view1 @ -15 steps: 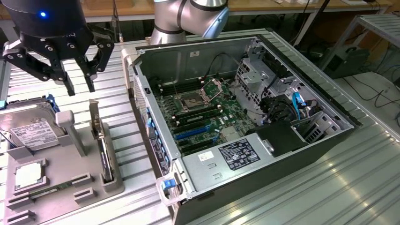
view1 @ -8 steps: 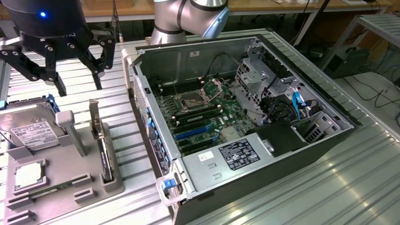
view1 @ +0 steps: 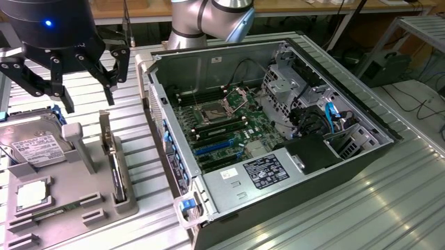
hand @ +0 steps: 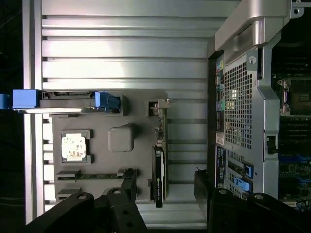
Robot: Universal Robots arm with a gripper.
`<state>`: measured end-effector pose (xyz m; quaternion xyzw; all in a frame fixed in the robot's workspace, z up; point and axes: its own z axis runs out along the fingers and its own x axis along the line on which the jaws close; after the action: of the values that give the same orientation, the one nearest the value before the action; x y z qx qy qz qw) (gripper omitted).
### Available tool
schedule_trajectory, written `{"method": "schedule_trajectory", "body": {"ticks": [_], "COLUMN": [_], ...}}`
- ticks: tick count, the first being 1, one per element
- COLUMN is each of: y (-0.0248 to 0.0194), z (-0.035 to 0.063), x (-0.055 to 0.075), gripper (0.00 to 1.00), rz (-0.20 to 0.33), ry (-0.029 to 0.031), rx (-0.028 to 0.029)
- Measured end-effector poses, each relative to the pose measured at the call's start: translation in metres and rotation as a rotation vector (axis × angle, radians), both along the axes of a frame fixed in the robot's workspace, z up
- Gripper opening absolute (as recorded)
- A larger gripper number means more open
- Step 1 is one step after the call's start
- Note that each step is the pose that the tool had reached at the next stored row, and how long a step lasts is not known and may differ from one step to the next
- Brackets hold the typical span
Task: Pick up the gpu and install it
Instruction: 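Pick up the gpu and move the gpu toward the slot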
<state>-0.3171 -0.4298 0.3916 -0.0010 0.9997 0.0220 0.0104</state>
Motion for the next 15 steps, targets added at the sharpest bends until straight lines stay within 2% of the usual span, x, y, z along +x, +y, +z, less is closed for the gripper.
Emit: {"method": "schedule_trajectory", "body": {"ticks": [4,15], "y": [-0.0009,-0.0016], "z": [-0.0017,-0.0070], "x": [0.0000,0.0000], "gripper": [0.60,0.60], "rz": [0.000,0.000], "ry": [0.0034,0.0045], "rx": [-0.0037,-0.0046]}}
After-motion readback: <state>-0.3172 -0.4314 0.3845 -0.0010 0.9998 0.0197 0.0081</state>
